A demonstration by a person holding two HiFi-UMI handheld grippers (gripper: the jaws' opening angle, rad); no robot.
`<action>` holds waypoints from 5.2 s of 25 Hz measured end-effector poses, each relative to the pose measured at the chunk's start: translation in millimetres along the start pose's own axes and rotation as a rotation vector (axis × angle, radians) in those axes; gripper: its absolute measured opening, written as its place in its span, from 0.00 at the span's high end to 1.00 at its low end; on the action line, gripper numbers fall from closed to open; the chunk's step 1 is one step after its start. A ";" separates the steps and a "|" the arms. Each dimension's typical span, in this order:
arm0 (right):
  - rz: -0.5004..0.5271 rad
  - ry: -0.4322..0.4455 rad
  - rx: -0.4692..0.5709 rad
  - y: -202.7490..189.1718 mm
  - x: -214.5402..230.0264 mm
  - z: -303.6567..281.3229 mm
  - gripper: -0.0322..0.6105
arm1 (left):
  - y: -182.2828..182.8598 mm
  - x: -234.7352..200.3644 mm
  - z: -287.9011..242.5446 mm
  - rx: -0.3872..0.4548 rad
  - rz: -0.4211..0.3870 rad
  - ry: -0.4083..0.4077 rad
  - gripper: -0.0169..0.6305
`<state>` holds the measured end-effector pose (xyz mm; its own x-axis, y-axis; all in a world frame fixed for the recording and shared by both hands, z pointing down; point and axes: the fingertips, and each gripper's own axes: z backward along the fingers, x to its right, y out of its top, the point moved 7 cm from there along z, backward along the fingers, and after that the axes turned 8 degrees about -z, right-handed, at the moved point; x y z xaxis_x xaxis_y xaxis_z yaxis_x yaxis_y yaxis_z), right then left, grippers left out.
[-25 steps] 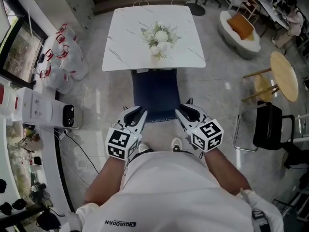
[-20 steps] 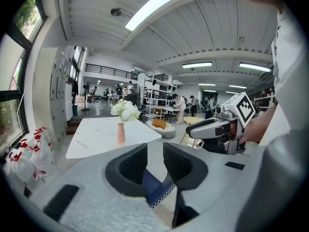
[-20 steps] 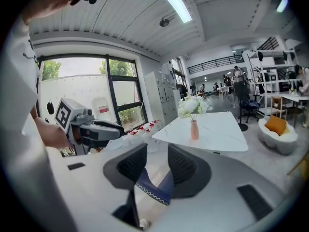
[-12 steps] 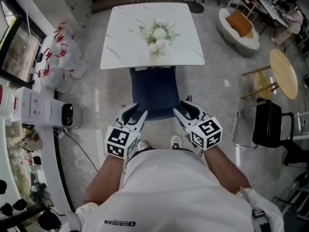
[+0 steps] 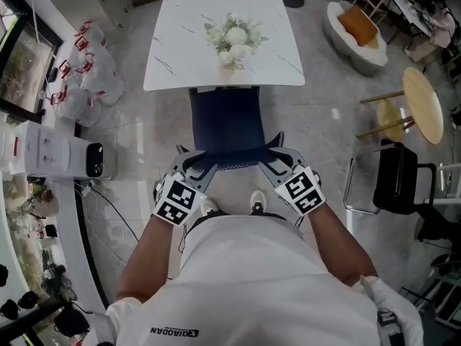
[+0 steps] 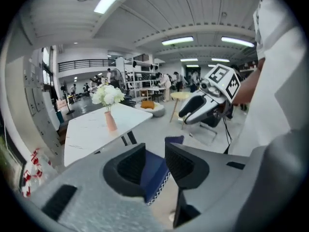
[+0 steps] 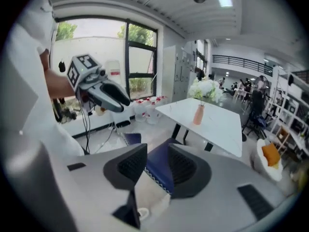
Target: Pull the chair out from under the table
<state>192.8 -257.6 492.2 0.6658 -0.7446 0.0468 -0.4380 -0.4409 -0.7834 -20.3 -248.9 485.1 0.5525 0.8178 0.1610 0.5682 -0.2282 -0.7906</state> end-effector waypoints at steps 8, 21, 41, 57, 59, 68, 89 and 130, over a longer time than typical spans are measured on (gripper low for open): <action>0.337 0.007 -0.315 -55.1 -6.1 -46.3 0.72 | -65.5 24.8 -46.5 -0.317 -0.257 -0.140 0.76; 0.574 0.024 -0.501 -90.9 1.6 -108.2 0.66 | -114.5 32.4 -110.0 -0.465 -0.302 -0.209 0.73; 0.569 0.177 -0.497 -112.5 8.0 -132.5 0.79 | -150.0 33.7 -143.7 -0.638 -0.322 -0.186 0.79; 0.543 0.293 -0.469 -131.1 -11.2 -120.2 0.81 | -164.2 60.3 -130.5 -0.631 -0.302 -0.169 0.81; 0.540 0.284 -0.472 -133.3 -13.7 -118.5 0.81 | -165.3 63.9 -129.2 -0.633 -0.299 -0.176 0.81; 0.530 0.259 -0.504 -160.1 -37.6 -105.0 0.80 | -178.6 99.0 -120.2 -0.646 -0.311 -0.199 0.80; 0.505 0.161 -0.536 -214.8 -121.3 -72.4 0.79 | -217.8 172.9 -74.2 -0.699 -0.345 -0.234 0.81; 0.449 0.114 -0.556 -238.6 -209.5 -11.3 0.79 | -231.9 251.2 -4.7 -0.696 -0.335 -0.304 0.81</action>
<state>151.0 -2.1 676.4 0.2953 -0.9482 -0.1175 -0.9173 -0.2469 -0.3125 -10.4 7.0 711.6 0.1548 0.9849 0.0772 0.9759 -0.1403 -0.1669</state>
